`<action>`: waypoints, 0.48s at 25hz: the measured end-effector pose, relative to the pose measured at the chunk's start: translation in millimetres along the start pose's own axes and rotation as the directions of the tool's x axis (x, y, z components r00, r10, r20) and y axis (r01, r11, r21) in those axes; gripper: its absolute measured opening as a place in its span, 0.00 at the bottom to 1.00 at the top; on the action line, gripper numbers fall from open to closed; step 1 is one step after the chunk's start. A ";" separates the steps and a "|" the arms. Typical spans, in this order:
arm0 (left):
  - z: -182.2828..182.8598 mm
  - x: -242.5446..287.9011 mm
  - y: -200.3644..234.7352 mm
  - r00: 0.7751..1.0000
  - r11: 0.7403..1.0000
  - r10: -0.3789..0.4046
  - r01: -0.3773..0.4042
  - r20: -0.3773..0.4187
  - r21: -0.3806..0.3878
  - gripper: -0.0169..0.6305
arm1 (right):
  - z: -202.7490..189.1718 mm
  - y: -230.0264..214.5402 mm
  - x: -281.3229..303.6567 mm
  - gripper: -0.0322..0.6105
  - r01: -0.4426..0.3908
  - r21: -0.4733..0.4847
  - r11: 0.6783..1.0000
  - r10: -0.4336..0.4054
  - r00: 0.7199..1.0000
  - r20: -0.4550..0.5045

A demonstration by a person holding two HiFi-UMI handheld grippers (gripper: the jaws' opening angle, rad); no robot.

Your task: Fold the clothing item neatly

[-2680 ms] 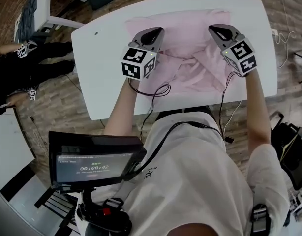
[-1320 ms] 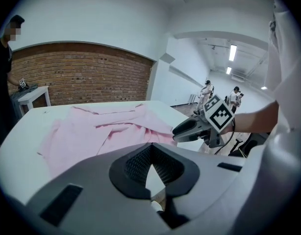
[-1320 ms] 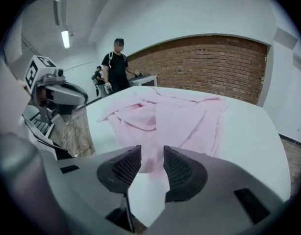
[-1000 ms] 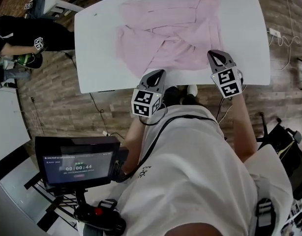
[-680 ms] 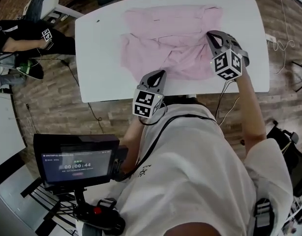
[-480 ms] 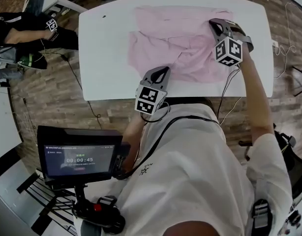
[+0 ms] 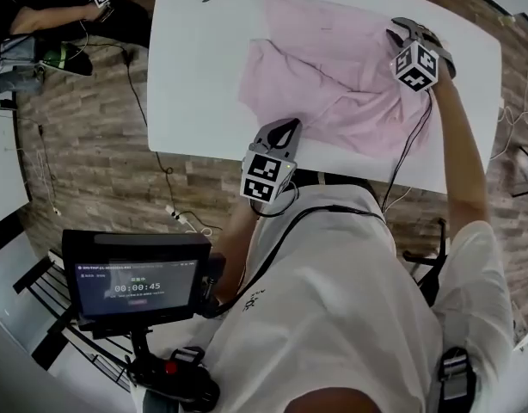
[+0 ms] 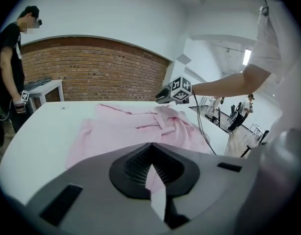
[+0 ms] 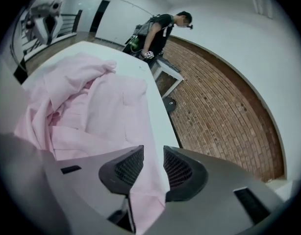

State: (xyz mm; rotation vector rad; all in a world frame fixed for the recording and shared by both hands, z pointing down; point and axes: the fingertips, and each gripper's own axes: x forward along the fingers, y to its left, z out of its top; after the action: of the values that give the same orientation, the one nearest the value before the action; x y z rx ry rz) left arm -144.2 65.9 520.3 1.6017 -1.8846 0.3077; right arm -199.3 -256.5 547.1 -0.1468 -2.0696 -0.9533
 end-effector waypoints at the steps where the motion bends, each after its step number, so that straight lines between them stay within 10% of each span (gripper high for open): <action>1: -1.7 -1.8 2.4 1.000 1.000 0.008 -0.008 0.000 -0.007 0.03 | -0.6 -3.0 -6.8 0.22 -0.004 0.055 0.999 0.003 1.000 0.014; 6: -6.7 -18.6 31.1 0.993 0.989 0.111 -0.107 0.037 -0.098 0.03 | 18.7 1.9 -69.7 0.22 -0.070 0.300 0.951 0.014 0.982 0.187; 12: -28.8 -44.4 73.6 0.971 0.957 0.240 -0.233 0.022 -0.173 0.03 | 118.6 120.3 -133.1 0.22 -0.414 0.318 0.853 0.234 0.847 0.477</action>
State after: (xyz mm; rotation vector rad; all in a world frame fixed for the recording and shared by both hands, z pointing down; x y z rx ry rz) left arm -202.6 134.3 532.1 1.2825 -2.0798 0.2082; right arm -139.7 -62.5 475.9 -0.5120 -2.4862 -0.2651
